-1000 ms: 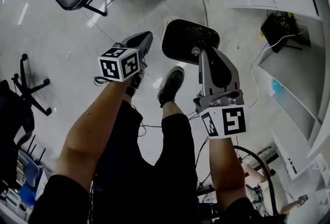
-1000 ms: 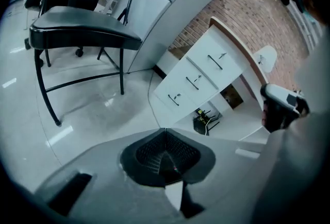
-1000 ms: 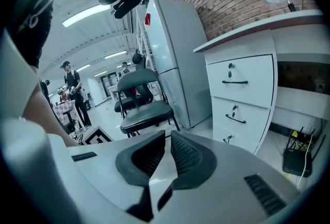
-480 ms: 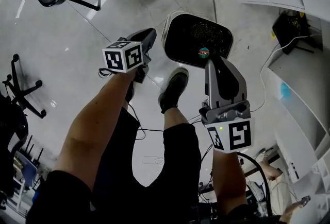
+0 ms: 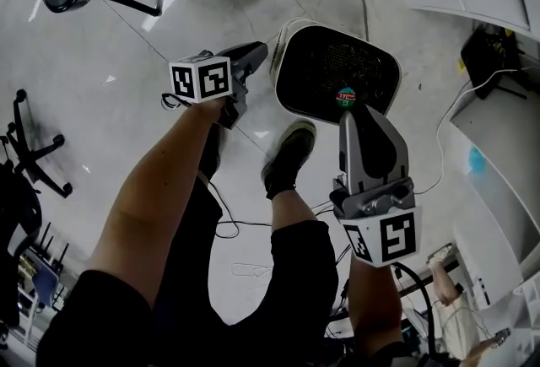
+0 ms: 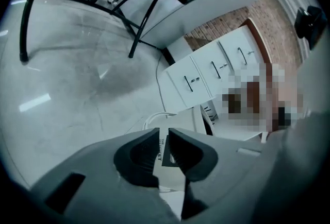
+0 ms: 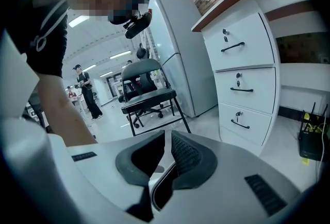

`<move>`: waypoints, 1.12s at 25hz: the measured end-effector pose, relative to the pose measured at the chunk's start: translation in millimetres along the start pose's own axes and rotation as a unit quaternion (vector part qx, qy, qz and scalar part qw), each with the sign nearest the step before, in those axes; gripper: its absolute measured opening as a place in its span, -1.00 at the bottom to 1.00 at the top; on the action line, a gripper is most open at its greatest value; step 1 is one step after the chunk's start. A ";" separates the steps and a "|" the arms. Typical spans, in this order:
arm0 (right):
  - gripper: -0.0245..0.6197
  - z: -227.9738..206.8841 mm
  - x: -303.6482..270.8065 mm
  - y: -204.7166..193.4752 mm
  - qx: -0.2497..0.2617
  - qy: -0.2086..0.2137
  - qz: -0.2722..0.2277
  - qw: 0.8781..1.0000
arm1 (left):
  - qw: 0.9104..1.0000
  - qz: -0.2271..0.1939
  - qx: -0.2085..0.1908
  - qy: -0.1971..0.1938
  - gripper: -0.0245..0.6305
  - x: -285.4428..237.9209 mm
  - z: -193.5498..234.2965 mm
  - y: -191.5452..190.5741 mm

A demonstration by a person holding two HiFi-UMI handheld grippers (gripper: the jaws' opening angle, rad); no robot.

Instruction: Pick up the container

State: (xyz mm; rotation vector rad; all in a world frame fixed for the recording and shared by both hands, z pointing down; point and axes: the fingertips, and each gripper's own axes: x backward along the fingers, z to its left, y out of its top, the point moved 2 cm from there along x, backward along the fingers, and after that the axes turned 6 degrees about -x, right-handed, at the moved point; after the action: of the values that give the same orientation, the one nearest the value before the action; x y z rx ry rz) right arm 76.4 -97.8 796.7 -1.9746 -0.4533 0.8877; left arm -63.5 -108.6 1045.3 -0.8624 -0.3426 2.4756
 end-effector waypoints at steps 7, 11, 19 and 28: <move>-0.91 -2.2 -4.2 -22.2 -0.009 -0.003 0.001 1.000 | 0.999 0.016 0.034 -0.002 -0.52 -15.6 30.5 -19.8; -0.91 -2.8 -14.2 -27.9 -0.030 -0.003 -0.002 1.000 | 0.992 -0.017 0.111 -0.063 -0.35 -27.2 34.6 -18.9; -0.91 -1.8 -26.5 -25.0 -0.027 0.022 -0.024 0.999 | 0.986 0.001 0.135 -0.095 -0.29 -52.4 51.7 -38.0; -0.91 -9.0 -33.0 -19.0 -0.031 0.042 -0.040 0.998 | 0.969 0.001 0.172 -0.178 -0.30 -66.2 64.5 -36.5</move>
State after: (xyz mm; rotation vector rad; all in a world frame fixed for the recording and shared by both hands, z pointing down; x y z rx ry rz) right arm 61.3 -113.2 829.3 -2.0276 -0.5142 0.7449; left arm -46.2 -117.2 1142.7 -0.2769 -0.0257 2.5803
